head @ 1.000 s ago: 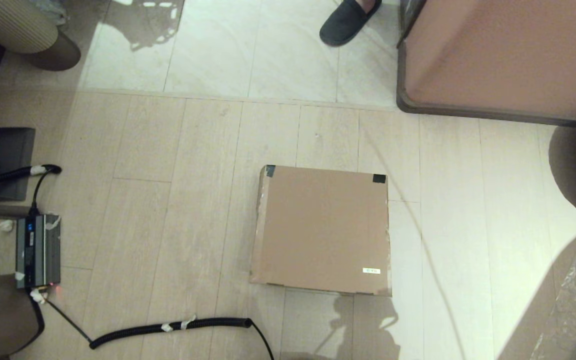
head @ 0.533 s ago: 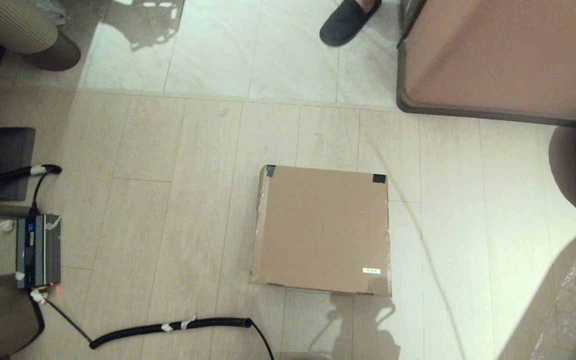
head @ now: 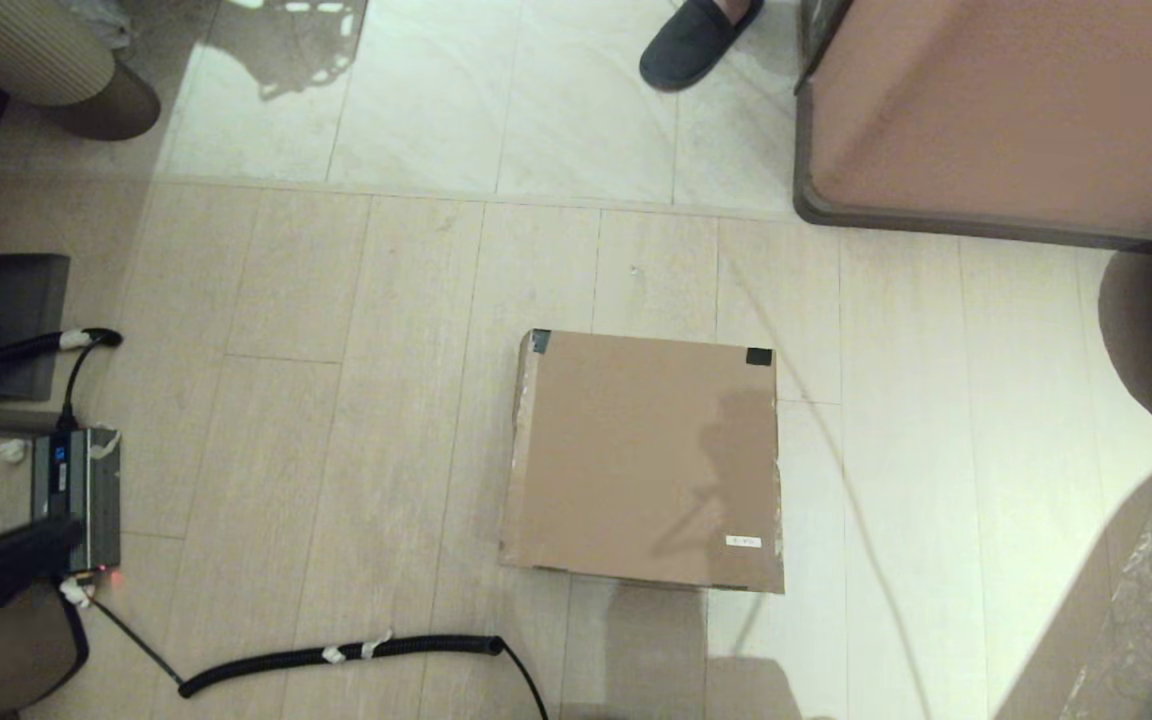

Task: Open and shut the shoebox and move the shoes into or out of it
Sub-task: Open the shoe box

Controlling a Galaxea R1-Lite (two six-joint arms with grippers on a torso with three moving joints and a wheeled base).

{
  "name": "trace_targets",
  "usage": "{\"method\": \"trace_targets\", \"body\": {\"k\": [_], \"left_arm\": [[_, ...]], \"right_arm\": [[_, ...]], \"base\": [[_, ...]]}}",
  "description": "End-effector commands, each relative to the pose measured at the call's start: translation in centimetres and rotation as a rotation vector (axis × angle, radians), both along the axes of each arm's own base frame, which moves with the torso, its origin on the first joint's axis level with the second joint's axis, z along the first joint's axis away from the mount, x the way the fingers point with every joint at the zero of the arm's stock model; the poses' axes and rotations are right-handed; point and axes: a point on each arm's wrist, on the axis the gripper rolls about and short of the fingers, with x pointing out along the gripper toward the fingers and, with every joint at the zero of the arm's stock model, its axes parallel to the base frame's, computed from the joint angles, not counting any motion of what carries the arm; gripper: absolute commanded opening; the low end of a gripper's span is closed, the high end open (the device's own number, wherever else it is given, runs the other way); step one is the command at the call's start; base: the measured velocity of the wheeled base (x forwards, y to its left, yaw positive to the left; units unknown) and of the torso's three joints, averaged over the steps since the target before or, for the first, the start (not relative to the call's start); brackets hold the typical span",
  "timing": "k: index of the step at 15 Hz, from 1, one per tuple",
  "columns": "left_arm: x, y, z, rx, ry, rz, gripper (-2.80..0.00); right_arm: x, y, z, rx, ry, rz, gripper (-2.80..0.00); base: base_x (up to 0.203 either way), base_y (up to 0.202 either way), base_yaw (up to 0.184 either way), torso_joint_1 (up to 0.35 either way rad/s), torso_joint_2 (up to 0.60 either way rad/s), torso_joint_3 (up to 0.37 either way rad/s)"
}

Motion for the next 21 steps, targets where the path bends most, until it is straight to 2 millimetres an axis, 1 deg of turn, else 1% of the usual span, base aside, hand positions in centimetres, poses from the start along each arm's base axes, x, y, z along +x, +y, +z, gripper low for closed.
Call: {"method": "trace_targets", "body": {"k": [1,2,3,5,7,10,13,15,19,21], "left_arm": [[8.1,-1.0,-0.1,-0.028,0.169,-0.034,-2.80],[10.4,-1.4,-0.1,-0.050,0.184,-0.050,-2.80],[12.3,-1.8,-0.4,-0.067,0.199,-0.069,-2.80],[15.6,-2.6,-1.5,-0.102,0.253,-0.101,-2.80],[17.7,-3.5,-2.9,-0.150,0.331,-0.122,-2.80],[20.6,-4.8,-6.2,-0.203,0.447,-0.159,-2.80],[22.9,-6.3,-9.9,-0.200,0.541,-0.191,-2.80],[24.4,-7.3,-12.4,-0.185,0.575,-0.195,-2.80],[28.3,-9.2,-16.4,-0.149,0.557,-0.133,-2.80],[30.2,-10.0,-18.3,-0.128,0.550,-0.099,-2.80]], "right_arm": [[7.3,0.2,-0.1,0.063,0.146,0.035,-2.80],[9.1,0.2,-0.1,0.082,0.151,0.048,-2.80],[10.5,0.3,-0.1,0.098,0.159,0.060,-2.80],[13.4,0.4,-1.0,0.132,0.206,0.070,-2.80],[16.4,0.5,-2.8,0.177,0.225,0.066,-2.80],[20.0,0.6,-6.5,0.225,0.226,0.061,-2.80],[21.6,0.7,-10.7,0.246,0.249,0.099,-2.80],[22.4,0.9,-13.1,0.251,0.262,0.120,-2.80],[24.3,1.4,-17.8,0.248,0.287,0.137,-2.80],[25.1,1.9,-19.6,0.244,0.259,0.154,-2.80]], "base": [[0.000,0.000,0.000,0.000,0.00,0.000],[0.000,0.000,0.000,0.000,0.00,0.000],[0.000,0.000,0.000,0.000,0.00,0.000],[0.000,0.000,0.000,0.000,0.00,0.000],[0.000,0.000,0.000,0.000,0.00,0.000],[0.000,0.000,0.000,0.000,0.00,0.000],[0.000,0.000,0.000,0.000,0.00,0.000],[0.000,0.000,0.000,0.000,0.00,0.000],[0.000,0.000,0.000,0.000,0.00,0.000],[0.000,0.000,0.000,0.000,0.00,0.000]]}}
